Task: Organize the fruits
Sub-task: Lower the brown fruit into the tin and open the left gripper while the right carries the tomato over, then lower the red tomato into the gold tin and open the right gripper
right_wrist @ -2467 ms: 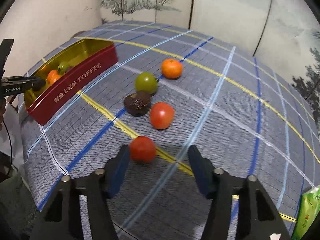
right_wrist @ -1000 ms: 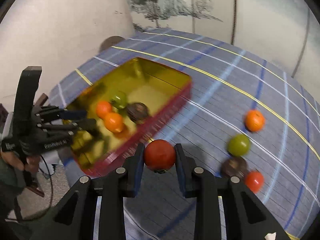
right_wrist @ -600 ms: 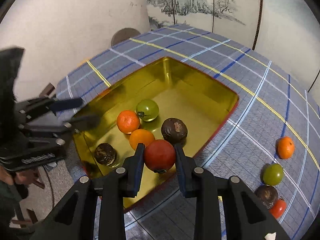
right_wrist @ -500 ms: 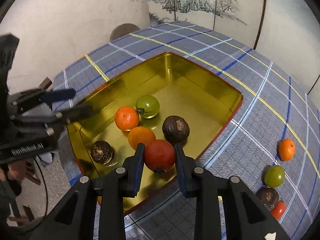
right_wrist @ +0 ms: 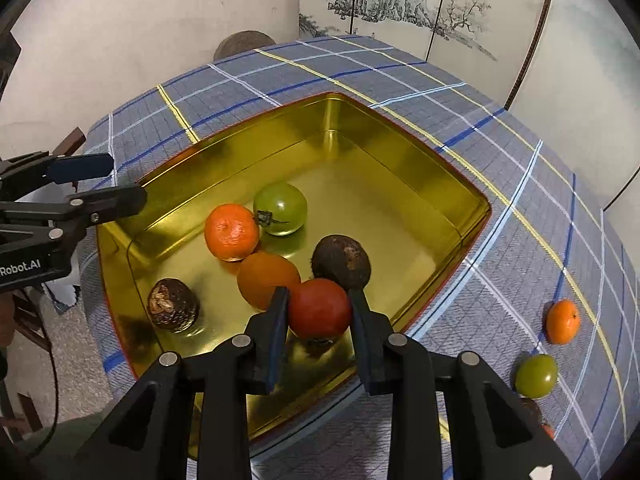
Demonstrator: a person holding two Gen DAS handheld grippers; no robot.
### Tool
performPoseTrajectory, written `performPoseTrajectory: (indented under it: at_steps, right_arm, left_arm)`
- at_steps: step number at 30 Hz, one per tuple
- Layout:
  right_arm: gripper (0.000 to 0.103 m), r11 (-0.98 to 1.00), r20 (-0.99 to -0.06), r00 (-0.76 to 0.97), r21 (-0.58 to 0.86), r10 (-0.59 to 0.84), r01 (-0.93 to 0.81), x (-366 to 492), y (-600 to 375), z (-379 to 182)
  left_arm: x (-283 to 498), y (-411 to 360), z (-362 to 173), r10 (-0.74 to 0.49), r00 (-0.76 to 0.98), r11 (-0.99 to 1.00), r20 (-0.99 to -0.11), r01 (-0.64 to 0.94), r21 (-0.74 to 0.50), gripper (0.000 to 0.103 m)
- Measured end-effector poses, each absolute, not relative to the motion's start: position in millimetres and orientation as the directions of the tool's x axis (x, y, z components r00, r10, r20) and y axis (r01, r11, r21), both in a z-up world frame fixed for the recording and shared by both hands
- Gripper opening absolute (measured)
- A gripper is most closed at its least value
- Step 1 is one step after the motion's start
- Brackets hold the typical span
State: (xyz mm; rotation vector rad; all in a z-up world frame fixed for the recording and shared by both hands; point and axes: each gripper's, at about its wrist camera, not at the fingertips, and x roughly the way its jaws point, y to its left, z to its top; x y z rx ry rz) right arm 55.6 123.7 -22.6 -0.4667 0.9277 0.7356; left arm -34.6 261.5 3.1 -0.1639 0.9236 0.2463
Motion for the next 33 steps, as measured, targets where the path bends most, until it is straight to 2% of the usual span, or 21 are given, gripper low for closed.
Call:
performPoseTrajectory:
  at_steps: [16, 30, 33]
  right_arm:
    - [0.027, 0.697, -0.837, 0.457, -0.135, 0.299, -0.704, 67.5, 108.2, -25.4]
    - [0.029, 0.718, -0.831, 0.451, -0.093, 0.326, -0.69, 68.7, 105.0, -24.1]
    - [0.033, 0.72, -0.829, 0.446, -0.078, 0.337, -0.69, 68.5, 104.0, -22.5]
  left_arm:
    - [-27.6, 250.3, 4.2, 0.13, 0.58, 0.961, -0.804, -0.272, -0.041, 0.064]
    - [-24.6, 244.3, 2.7, 0.127, 0.574, 0.961, -0.809, -0.275, -0.045, 0.065]
    - [-24.1, 242.6, 1.8, 0.125, 0.575, 0.96, -0.809, -0.275, -0.047, 0.065]
